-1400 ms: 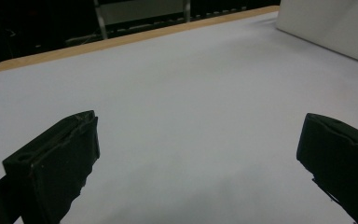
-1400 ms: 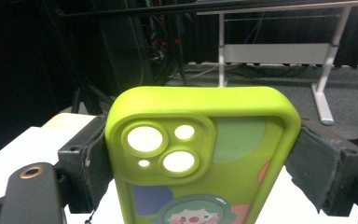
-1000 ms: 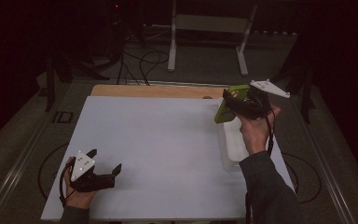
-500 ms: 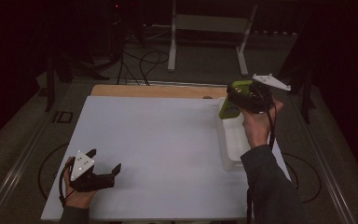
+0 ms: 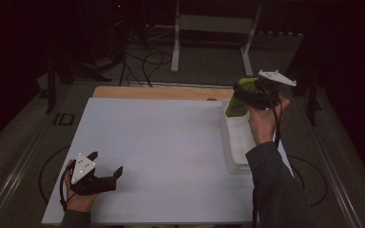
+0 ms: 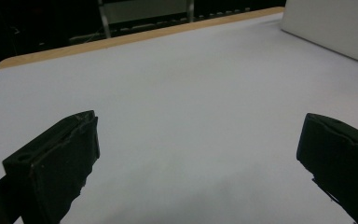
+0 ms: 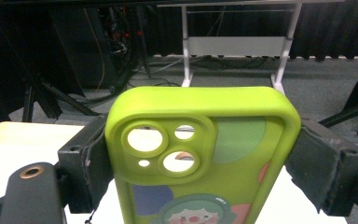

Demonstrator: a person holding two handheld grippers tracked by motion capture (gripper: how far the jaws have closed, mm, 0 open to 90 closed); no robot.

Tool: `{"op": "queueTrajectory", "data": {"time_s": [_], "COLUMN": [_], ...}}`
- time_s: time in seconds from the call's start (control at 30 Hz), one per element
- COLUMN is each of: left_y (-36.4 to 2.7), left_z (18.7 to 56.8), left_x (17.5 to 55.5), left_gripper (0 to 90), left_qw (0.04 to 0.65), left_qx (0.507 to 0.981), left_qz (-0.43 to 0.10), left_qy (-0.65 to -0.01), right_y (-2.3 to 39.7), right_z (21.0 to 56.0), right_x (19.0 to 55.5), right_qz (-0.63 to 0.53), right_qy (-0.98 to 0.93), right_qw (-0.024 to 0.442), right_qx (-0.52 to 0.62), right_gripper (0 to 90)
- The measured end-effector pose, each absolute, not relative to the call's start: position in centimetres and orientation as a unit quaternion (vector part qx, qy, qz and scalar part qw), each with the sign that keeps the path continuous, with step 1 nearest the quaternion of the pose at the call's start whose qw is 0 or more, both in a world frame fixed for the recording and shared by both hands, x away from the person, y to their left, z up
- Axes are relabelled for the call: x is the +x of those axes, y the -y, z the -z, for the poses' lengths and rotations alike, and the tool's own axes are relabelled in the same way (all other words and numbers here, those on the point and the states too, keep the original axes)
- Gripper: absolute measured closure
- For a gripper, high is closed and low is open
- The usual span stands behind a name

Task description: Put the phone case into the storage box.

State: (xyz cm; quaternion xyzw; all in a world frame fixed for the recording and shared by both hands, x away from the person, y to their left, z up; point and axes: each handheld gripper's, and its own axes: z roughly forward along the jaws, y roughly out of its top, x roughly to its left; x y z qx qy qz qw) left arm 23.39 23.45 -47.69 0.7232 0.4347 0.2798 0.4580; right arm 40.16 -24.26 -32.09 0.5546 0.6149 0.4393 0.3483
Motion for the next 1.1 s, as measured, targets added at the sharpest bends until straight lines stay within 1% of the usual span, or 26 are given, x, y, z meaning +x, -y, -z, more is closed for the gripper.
{"op": "queueTrajectory", "data": {"time_s": [0.57, 1.1], "left_y": [-23.6, -23.6], "left_z": [47.7, 47.6], "left_x": [23.4, 23.4], "left_gripper": [0.0, 0.0], "left_qw": [0.458, 0.458], "left_qx": [0.721, 0.720], "left_qz": [-0.281, -0.282], "left_qy": [-0.437, -0.439], "right_y": [24.7, 24.8], "right_z": [33.2, 34.2], "right_x": [42.4, 43.8], "right_qz": [-0.411, -0.402], "right_qy": [-0.612, -0.606], "right_qw": [0.357, 0.356], "right_qx": [0.574, 0.587], "right_gripper": [16.0, 16.0]}}
